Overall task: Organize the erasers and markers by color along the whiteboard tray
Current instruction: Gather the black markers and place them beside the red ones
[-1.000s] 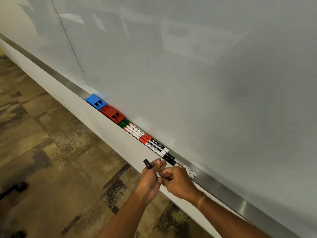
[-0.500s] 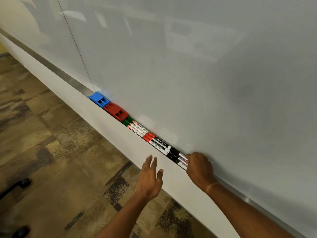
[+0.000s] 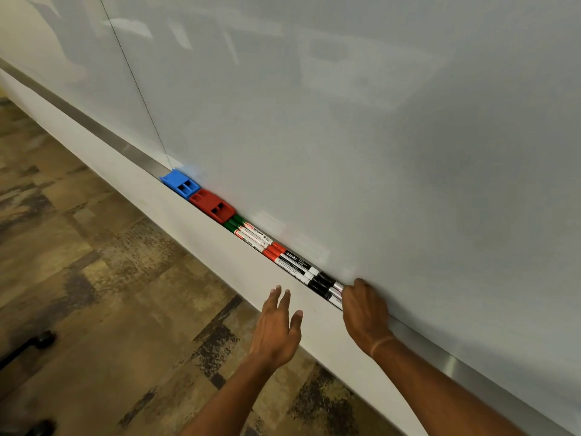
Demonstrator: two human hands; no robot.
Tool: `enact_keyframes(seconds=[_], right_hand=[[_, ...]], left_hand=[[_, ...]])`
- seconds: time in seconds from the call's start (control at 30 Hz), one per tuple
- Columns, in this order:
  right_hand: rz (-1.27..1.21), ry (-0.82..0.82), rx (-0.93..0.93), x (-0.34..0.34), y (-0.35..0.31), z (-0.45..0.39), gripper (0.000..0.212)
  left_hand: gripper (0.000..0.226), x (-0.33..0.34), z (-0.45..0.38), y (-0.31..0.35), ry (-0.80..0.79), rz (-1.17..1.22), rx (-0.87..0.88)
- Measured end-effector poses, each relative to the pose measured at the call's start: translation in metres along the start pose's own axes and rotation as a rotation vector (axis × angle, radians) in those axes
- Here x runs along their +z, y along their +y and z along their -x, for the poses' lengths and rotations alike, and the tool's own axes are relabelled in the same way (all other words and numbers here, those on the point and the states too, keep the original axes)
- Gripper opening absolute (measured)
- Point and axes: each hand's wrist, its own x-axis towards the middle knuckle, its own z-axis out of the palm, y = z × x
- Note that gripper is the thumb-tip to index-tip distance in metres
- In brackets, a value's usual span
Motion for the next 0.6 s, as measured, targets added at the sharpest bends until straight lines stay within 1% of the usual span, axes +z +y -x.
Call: enact_keyframes(seconds=[0.13, 0.27, 0.37, 0.4, 0.53, 0.6], right_hand=[[0.005, 0.015, -0.009, 0.003, -0.002, 0.003, 0.022], [-0.036, 0.058, 0.013, 0.006, -0.003, 0.008, 0.025], [-0.095, 0.136, 0.008, 0.01, 0.0, 0.019, 0.021], [-0.119, 0.179, -0.001, 0.012, 0.001, 0.024, 0.024], [-0.172, 0.313, 0.007, 0.017, 0.009, 0.051, 0.054], [-0.175, 0.298, 0.028, 0.019, 0.015, 0.065, 0.067]], left_hand=[[0.062, -0.001, 0.0, 0.002, 0.019, -0.019, 0.051], [0.067, -0.003, 0.0, 0.007, 0.042, -0.105, 0.146], [0.073, -0.004, 0.002, 0.013, 0.073, -0.197, 0.257], [0.074, -0.005, 0.003, 0.015, 0.085, -0.22, 0.291], [0.08, -0.004, 0.007, 0.028, 0.107, -0.273, 0.414], [0.083, -0.003, 0.01, 0.036, 0.107, -0.283, 0.453]])
